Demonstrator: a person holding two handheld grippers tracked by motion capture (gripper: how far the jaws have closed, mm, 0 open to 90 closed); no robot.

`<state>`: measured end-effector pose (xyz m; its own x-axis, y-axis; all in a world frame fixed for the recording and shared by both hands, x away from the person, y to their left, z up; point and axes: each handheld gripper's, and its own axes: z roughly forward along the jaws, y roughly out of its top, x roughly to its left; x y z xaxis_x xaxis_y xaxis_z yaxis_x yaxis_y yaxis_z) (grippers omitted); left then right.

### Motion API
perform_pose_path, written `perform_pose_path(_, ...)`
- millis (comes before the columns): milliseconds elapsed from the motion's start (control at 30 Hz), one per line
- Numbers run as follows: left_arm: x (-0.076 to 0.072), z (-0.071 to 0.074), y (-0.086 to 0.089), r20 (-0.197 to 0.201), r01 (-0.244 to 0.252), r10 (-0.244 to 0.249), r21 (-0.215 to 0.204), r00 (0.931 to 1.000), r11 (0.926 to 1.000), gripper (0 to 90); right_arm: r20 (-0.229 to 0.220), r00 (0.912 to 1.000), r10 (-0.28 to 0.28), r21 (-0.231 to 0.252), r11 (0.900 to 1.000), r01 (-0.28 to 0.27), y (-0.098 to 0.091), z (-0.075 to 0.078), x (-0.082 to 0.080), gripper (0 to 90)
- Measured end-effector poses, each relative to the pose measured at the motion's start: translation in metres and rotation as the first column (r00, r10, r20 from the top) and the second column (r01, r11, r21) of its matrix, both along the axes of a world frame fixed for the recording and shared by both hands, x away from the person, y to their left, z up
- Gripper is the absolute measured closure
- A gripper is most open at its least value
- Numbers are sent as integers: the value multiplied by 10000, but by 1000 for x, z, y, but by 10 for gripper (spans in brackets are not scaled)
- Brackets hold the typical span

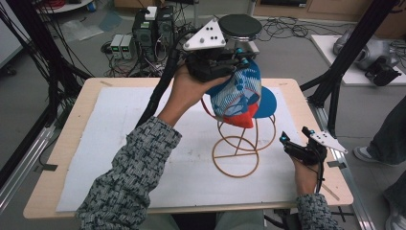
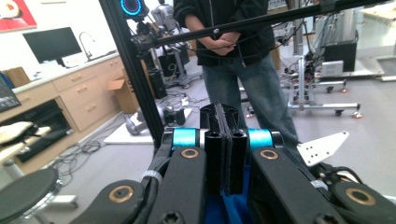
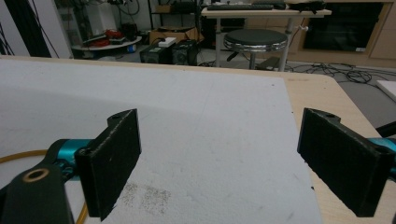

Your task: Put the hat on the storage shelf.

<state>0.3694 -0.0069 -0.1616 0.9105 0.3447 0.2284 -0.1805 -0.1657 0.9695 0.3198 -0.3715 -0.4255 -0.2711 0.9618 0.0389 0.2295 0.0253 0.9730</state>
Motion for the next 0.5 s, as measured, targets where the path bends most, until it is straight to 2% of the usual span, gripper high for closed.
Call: perform_pose_path(500,-5,-40,0,-422,235,-235,-13,9988,9997,890,-41,10000,-9,25,10000,9,0,0,0,126)
